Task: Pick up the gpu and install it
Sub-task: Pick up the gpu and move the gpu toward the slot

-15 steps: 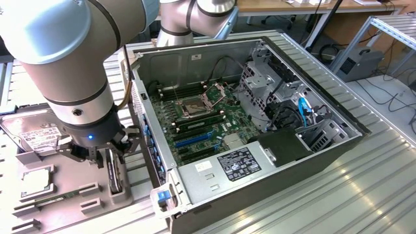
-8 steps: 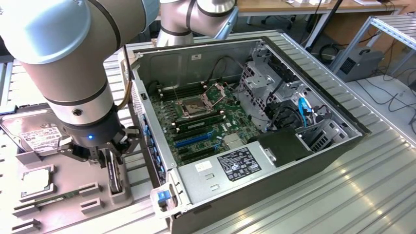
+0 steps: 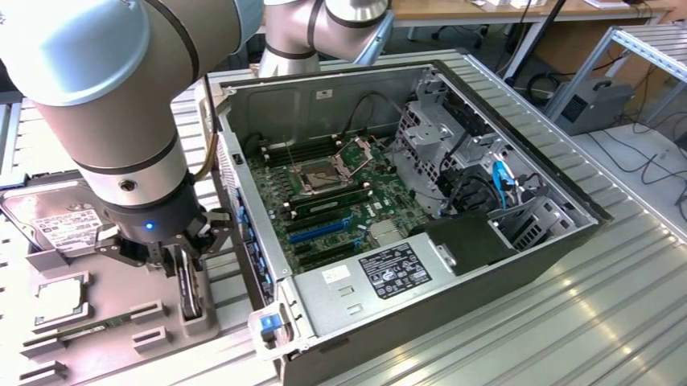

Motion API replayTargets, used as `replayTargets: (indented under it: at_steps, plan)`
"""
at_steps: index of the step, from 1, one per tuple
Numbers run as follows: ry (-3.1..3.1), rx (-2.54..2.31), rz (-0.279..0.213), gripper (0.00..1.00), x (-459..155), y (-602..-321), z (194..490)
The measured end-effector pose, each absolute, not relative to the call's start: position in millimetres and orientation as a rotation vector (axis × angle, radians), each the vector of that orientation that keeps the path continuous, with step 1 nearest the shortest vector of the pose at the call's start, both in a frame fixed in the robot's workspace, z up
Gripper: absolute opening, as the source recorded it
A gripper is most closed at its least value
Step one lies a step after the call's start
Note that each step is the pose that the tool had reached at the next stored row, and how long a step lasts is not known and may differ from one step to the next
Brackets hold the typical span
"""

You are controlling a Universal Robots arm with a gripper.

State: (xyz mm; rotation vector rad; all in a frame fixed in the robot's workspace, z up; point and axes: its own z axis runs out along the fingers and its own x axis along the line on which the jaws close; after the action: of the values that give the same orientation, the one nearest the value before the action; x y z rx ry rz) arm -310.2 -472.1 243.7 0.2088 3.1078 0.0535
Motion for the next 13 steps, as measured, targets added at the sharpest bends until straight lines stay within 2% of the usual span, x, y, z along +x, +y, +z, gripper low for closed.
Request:
replayTargets:
  at_steps: [5,6,8,13]
  plan:
    - [3.108,0.209,0.054,0.38,-310.8,-472.0,243.7]
    - [3.108,0.209,0.053,0.37,-310.8,-472.1,243.7]
    - [3.108,0.209,0.053,0.27,-310.8,-472.1,243.7]
    - [3.108,0.209,0.053,0.27,-310.8,-472.1,243.7]
